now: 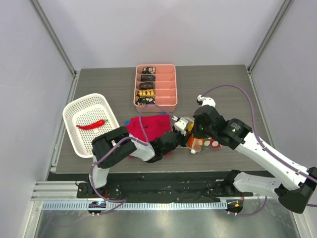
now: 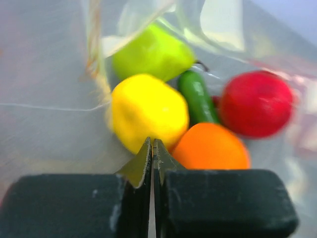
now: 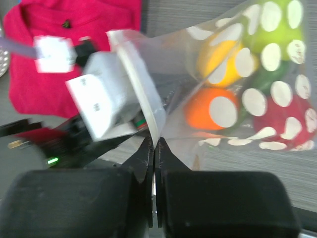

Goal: Open the zip-top bag and remove the fake food

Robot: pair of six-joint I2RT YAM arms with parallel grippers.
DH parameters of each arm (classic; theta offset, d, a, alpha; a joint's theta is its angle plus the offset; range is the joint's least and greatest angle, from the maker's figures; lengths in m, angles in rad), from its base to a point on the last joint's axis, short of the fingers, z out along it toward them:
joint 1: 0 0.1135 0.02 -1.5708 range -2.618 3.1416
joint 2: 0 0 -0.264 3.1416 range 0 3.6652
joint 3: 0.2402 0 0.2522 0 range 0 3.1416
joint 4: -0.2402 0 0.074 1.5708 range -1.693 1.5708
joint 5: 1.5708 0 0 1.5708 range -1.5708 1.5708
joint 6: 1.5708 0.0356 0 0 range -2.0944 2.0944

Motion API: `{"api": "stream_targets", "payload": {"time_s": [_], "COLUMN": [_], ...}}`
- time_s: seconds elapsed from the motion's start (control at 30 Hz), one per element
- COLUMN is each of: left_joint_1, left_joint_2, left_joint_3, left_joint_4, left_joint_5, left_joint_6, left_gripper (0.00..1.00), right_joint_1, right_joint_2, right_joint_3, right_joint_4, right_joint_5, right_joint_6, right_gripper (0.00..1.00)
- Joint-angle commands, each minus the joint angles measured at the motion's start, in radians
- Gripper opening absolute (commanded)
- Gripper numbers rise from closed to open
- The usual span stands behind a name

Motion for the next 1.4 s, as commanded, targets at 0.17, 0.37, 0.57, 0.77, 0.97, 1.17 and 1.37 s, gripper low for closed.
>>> {"api": "stream_targets", "payload": {"time_s": [0.17,0.37,0.57,0.77,0.97,1.17,1.37], "left_joint_1": [-0.006,-0.015,-0.015,-0.011,0.002,0.002,0.002], "left_joint_2": [-0.206,-0.15,-0.053,0.048,0.084,0.013,-0.181], "left_joint_3": [-0.069,0.025,0.112,0.135,0.08,0.043,0.044], "left_joint_4": [-0.144,-0.256,-0.258,-0.175,0.024,0.008,-0.359], "left_joint_5": [0.327,0.349,0.311,0.314,0.283,0.3,0.312], "left_joint_6": [-0.07,-0.026,0.0,-0.027,-0.064,-0.034,-0.047], "left_gripper": [0.5,0.75,0.74,0.76,0.6,0.24,0.01], "right_joint_1": [-0.021,-0.023,-0.023,-0.021,-0.021,-0.021,-0.023], "right_joint_2": [0.005,-0.008,-0.017,-0.011,-0.005,-0.005,0.002], "right_joint_3": [0.058,0.041,0.038,0.023,-0.008,0.015,0.038], "right_joint_4": [-0.018,0.012,0.022,0.046,0.063,0.034,-0.015], "right_joint_5": [0.043,-0.017,-0.044,-0.089,-0.104,-0.026,0.113], "right_joint_6": [-0.036,-0.032,-0.022,-0.01,-0.002,-0.013,-0.042], "right_gripper": [0.01,0.01,0.01,0.02,0.01,0.01,0.02]}}
